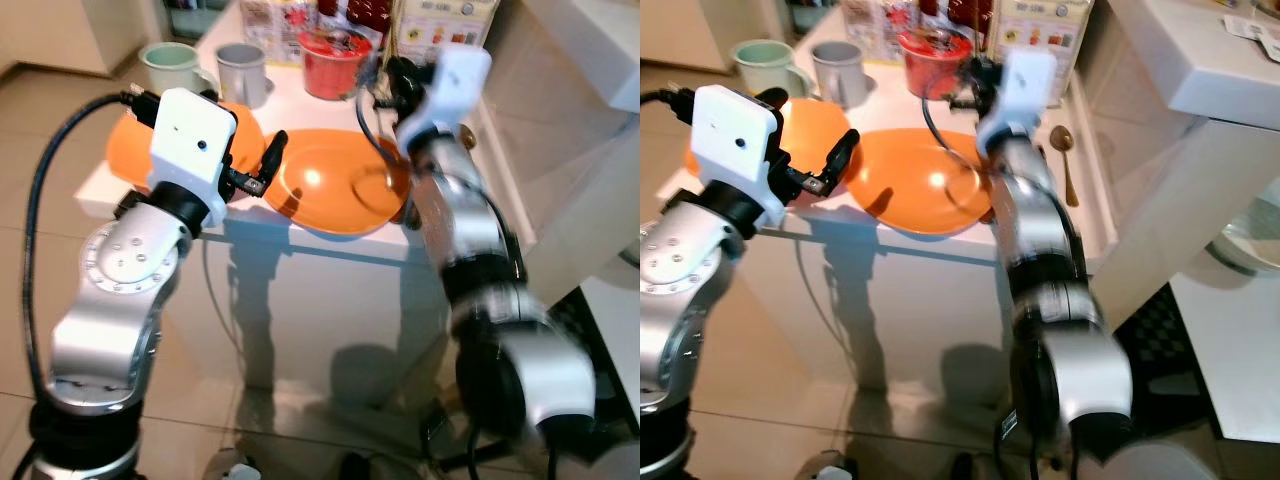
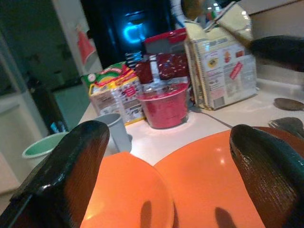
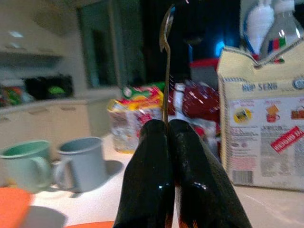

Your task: Setting the table

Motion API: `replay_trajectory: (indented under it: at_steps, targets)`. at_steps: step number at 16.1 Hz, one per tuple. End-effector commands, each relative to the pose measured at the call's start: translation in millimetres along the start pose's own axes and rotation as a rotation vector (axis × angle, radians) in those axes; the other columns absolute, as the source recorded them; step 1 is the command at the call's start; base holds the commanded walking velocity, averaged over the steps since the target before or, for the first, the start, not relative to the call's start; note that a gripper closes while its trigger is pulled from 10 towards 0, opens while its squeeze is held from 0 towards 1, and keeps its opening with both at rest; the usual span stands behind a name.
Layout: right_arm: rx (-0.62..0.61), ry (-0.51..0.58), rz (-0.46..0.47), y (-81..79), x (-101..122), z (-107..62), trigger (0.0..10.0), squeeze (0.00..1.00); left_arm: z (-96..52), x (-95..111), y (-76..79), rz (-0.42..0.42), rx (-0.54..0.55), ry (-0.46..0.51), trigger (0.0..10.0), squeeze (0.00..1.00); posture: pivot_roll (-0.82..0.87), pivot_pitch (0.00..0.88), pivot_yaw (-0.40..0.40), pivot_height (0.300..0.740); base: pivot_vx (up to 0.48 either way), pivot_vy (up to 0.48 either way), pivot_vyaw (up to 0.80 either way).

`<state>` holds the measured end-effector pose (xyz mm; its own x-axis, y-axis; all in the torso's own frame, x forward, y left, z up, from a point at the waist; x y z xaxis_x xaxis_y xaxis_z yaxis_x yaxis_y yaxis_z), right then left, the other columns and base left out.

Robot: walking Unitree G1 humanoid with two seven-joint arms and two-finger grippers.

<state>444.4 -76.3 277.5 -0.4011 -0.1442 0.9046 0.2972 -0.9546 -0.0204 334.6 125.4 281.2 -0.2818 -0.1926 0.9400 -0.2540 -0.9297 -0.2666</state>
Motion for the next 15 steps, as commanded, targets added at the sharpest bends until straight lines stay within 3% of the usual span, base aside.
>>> replay_trajectory:
  at_steps: [1, 4, 7, 12, 13, 15]
  targets:
    - [0.016, 0.1, -0.004, 3.6, 23.0, -3.8, 0.0, 0.0, 2.2, -2.5, -1.9, -0.014, 0.026, 0.001, 10.0, 0.0, 0.08, 0.0, -0.044, 0.74, 0.0, 0.0, 0.0]
    - [-0.001, 0.164, 0.049, 11.6, 30.8, -30.8, 0.0, 0.0, 5.1, -6.9, 1.2, -0.021, 0.036, -0.001, 10.0, 0.0, 0.07, 0.0, -0.043, 0.74, 0.0, 0.0, 0.0]
    - [0.042, 0.188, 0.315, 6.0, 38.3, -59.8, 0.0, 0.0, 4.2, -11.4, 4.0, -0.038, 0.045, -0.006, 10.0, 0.0, 0.07, 0.0, -0.048, 0.74, 0.0, 0.0, 0.0]
    - [0.184, 0.153, 0.32, -16.3, 51.6, -95.1, 0.0, 0.0, -8.8, -39.5, 2.1, -0.038, 0.086, -0.089, 10.0, 0.0, 0.06, 0.0, -0.065, 0.74, 0.0, 0.0, 0.0]
    - [0.173, 0.13, 0.299, -18.1, 51.2, -104.3, 10.0, 0.0, -11.5, -46.4, 3.1, -0.03, 0.096, -0.113, 10.0, 0.0, 0.07, 0.0, -0.063, 0.74, 0.0, 0.0, 0.0]
    - [0.125, 0.098, 0.24, -11.4, 45.4, -114.1, 10.0, 0.0, -11.6, -52.2, 11.1, -0.032, 0.076, -0.124, 10.0, 0.0, 0.07, 0.0, -0.063, 0.74, 0.0, 0.0, 0.0]
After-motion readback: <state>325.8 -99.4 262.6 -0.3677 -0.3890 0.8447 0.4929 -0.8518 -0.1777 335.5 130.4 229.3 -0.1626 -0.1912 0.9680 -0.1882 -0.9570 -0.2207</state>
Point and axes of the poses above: a point about 5 cm out from each wrist's last joint towards the gripper, its own z axis pointing out of the wrist towards the gripper, its own x axis along the axis of the wrist's last joint, y = z × x, the point moved 6 cm from there along z, pointing out of the wrist towards the gripper, and after that the axes turned 5 degrees about -z, right-handed, at the moved point
